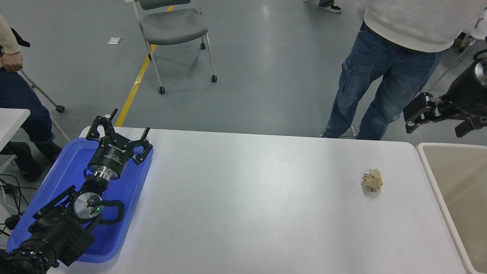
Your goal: Pick up paper ball place in dustbin
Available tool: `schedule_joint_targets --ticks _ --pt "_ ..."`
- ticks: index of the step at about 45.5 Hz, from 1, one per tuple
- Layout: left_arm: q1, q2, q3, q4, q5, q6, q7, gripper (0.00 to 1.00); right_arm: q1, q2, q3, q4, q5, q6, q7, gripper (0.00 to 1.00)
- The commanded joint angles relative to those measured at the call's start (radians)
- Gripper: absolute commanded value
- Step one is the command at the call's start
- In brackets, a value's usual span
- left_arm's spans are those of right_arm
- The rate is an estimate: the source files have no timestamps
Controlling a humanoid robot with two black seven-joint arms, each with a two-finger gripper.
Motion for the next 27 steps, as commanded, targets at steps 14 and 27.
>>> schedule_joint_targets --ticks 14,27 --pt "0.0 0.0 0.0 0.0 0.0 0.0 0.0 1.0 0.009 -0.001 0.007 0.0 0.0 0.0 -0.001 1.0" --pt "0.0 0.0 0.0 0.0 0.0 0.0 0.0 1.0 0.015 0.0 0.007 -0.001 0.0 0.0 -0.001 1.0"
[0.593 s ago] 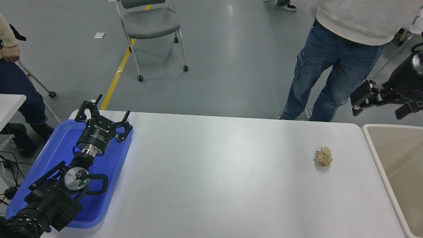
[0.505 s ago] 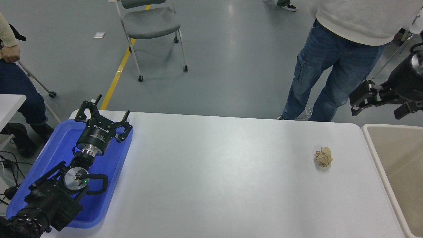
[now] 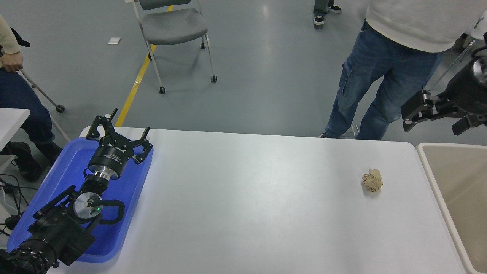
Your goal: Pick up paper ball place in dustbin
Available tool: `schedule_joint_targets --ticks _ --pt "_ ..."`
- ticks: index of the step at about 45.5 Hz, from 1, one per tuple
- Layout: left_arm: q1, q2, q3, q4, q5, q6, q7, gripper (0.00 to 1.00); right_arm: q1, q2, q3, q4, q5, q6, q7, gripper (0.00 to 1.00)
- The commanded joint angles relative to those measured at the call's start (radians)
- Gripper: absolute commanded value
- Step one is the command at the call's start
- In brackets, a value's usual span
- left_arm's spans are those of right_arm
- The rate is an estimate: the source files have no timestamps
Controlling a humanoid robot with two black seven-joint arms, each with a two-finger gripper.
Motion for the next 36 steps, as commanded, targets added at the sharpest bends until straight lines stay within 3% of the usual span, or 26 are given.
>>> schedule_joint_targets --ticks 1,36 --pt "0.001 0.0 0.0 0.0 0.0 0.0 0.0 1.0 0.004 -0.001 0.0 -0.001 0.0 0.0 0.0 1.0" --pt "0.002 0.0 0.0 0.0 0.0 0.0 0.0 1.0 -0.009 -0.003 0.007 -0.015 0.003 0.0 0.001 1.0"
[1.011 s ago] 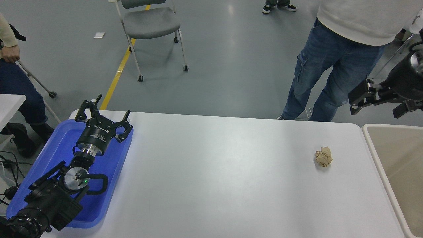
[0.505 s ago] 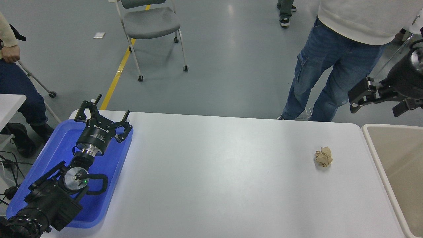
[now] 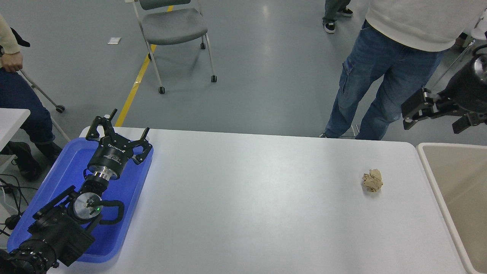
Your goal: Pick up paper ball place in dustbin
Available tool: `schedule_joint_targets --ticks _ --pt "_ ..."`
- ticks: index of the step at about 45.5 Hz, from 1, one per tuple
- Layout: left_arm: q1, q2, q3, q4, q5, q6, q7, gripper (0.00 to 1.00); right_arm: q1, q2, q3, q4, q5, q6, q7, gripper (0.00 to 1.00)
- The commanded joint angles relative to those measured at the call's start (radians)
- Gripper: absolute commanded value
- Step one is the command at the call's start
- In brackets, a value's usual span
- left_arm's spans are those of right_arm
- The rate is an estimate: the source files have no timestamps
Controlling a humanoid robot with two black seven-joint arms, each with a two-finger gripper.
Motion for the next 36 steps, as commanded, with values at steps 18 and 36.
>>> schedule_joint_targets --ticks 18,36 --pt "-0.001 0.0 0.0 0.0 0.0 0.0 0.0 1.0 -0.027 0.0 -0.015 -0.011 0.003 0.0 0.001 1.0" --pt "0.0 0.0 0.0 0.0 0.0 0.0 0.0 1.0 -0.234 -0.001 0.03 -0.014 -0.003 -0.075 0.003 1.0"
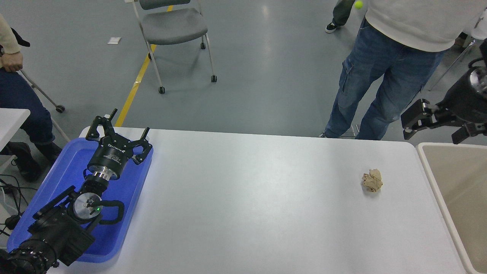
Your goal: Pick up paper ball place in dustbin
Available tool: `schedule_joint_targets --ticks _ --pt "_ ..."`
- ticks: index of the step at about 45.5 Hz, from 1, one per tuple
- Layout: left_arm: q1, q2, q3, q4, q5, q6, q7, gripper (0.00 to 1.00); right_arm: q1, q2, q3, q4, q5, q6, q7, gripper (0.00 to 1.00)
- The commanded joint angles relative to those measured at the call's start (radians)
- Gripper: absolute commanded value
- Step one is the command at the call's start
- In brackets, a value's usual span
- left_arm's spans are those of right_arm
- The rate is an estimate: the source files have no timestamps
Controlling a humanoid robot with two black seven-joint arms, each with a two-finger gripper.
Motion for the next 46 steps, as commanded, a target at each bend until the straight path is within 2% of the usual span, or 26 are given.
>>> schedule_joint_targets --ticks 1,15,35,46 --pt "0.001 0.001 0.0 0.0 0.0 0.0 0.0 1.0 -0.135 -0.002 0.035 0.0 -0.009 -0.092 0.0 1.0" --pt "0.001 0.0 0.0 0.0 0.0 0.0 -0.001 1.0 -0.336 -0.007 0.127 -0.028 -0.017 -0.391 0.0 1.0" --pt "0.001 0.001 0.0 0.0 0.0 0.0 -0.001 1.0 -0.637 0.056 0.285 -0.204 -0.075 -0.565 0.0 1.0" --pt "0.001 0.0 0.0 0.0 0.0 0.0 -0.001 1.0 -0.833 0.088 0.371 -0.397 -0.072 -0.637 0.002 1.0"
